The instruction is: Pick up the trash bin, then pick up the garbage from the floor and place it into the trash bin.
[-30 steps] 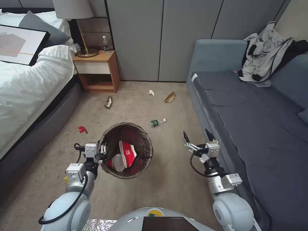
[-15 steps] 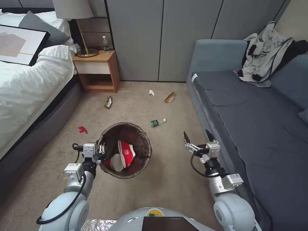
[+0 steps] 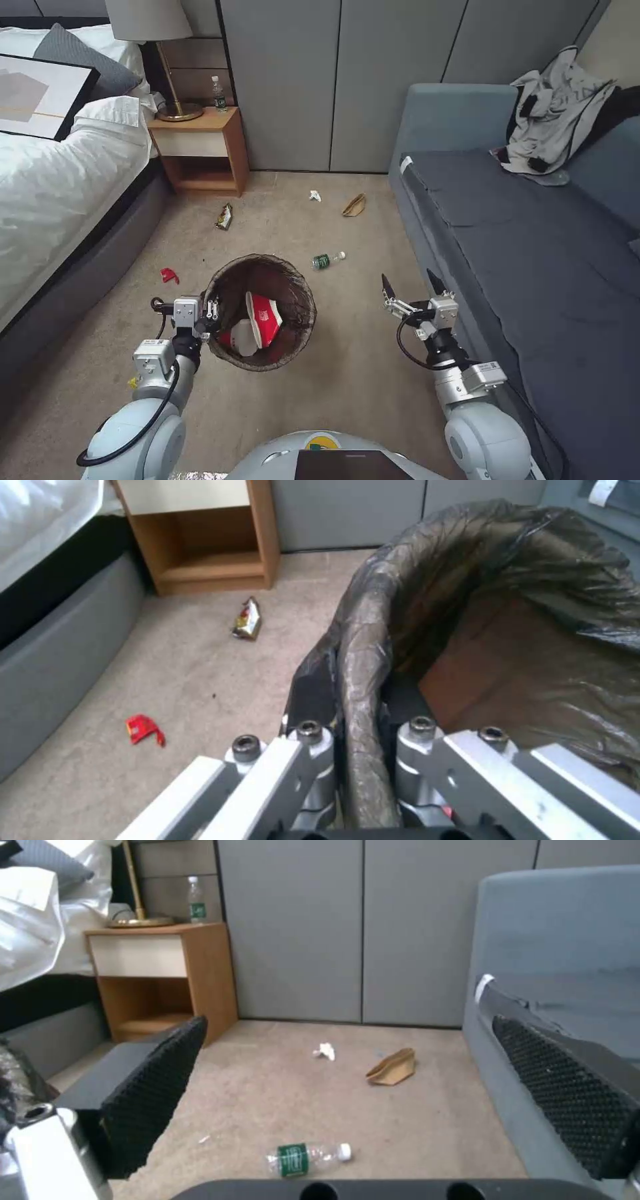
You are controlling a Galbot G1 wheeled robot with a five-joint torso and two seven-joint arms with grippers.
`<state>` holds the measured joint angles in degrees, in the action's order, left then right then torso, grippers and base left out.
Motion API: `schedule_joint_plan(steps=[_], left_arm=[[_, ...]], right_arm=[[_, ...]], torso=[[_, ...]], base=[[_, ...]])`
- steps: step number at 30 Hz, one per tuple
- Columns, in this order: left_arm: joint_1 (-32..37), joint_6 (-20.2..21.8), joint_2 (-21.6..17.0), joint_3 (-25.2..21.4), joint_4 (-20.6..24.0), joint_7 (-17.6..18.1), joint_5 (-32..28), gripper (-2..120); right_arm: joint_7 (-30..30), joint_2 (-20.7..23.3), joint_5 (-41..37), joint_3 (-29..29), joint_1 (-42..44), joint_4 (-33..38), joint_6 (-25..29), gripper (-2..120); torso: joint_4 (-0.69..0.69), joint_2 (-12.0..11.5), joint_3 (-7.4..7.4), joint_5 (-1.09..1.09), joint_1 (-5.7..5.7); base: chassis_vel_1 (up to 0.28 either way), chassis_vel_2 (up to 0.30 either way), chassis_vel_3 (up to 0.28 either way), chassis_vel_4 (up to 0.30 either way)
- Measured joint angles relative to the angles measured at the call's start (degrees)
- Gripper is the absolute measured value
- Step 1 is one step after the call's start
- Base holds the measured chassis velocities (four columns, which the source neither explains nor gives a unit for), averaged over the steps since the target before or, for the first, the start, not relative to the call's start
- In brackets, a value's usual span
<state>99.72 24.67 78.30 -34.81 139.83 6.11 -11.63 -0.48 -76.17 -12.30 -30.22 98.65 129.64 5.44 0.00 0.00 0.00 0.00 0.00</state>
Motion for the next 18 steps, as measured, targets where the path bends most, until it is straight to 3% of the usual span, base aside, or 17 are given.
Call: schedule_joint_plan(steps=[18], left_arm=[[-0.33,0.21,0.12,0.00,-0.07,0.11,0.09,6]], right_arm=[[-0.86,0.58,-0.98,-0.49,-0.22,-1.23,0.28,100]], torso=[[0.00,0.00,0.00,0.00,0.00]], base=[[-0.100,0.103,0.102,-0.107]])
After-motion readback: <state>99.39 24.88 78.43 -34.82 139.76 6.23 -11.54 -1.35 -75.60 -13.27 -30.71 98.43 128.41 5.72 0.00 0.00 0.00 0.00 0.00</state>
